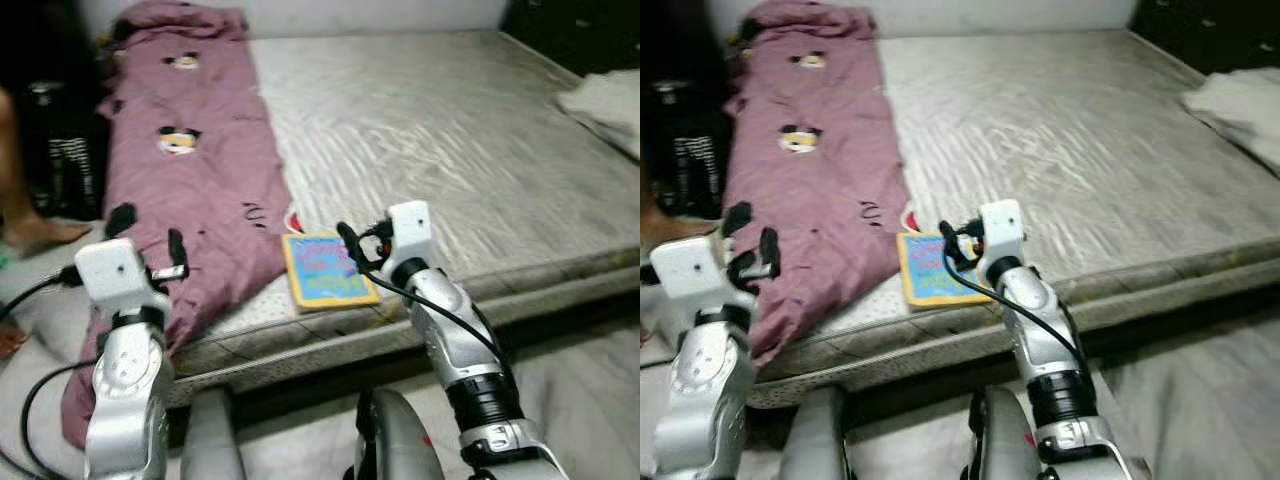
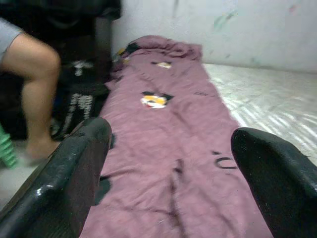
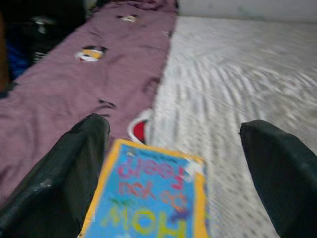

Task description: Clean up the room

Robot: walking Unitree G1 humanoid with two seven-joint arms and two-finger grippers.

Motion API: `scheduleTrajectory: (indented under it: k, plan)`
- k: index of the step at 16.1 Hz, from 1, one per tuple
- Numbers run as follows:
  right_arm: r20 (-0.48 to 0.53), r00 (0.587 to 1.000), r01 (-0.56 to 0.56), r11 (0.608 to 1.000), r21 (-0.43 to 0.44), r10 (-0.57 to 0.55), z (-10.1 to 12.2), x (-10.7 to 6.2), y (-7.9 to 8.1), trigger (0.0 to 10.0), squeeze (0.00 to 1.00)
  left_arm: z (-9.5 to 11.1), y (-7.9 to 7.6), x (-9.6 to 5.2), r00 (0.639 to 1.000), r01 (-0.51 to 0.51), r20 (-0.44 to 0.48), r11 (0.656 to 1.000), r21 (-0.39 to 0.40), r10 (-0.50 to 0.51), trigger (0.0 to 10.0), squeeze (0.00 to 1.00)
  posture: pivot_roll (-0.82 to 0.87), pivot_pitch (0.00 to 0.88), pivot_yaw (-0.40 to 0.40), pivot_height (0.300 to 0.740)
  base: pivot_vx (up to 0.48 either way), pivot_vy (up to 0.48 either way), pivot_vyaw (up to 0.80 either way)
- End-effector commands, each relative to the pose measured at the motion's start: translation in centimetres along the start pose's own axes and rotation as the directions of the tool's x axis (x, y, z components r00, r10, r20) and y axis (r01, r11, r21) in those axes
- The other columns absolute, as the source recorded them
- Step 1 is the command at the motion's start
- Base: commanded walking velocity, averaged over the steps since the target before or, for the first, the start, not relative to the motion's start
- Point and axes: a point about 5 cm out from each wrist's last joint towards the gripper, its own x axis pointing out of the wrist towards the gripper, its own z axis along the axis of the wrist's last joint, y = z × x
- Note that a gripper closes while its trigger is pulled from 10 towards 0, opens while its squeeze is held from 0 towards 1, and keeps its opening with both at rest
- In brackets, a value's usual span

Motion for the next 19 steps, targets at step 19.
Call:
scheduleTrajectory:
  k: [19]
  plan:
    - [-0.028, 0.997, 0.064, 0.997, -0.046, -0.065, 0.9, -4.3, -2.4, 10.0, 0.0, -3.1, -1.3, 3.1, 0.991, -0.114, -0.091, 0.982, -0.15, 0.101, 10.0, 0.0, -0.17, 0.082, -0.051, 0.525, 0.0, 0.0, -0.24]
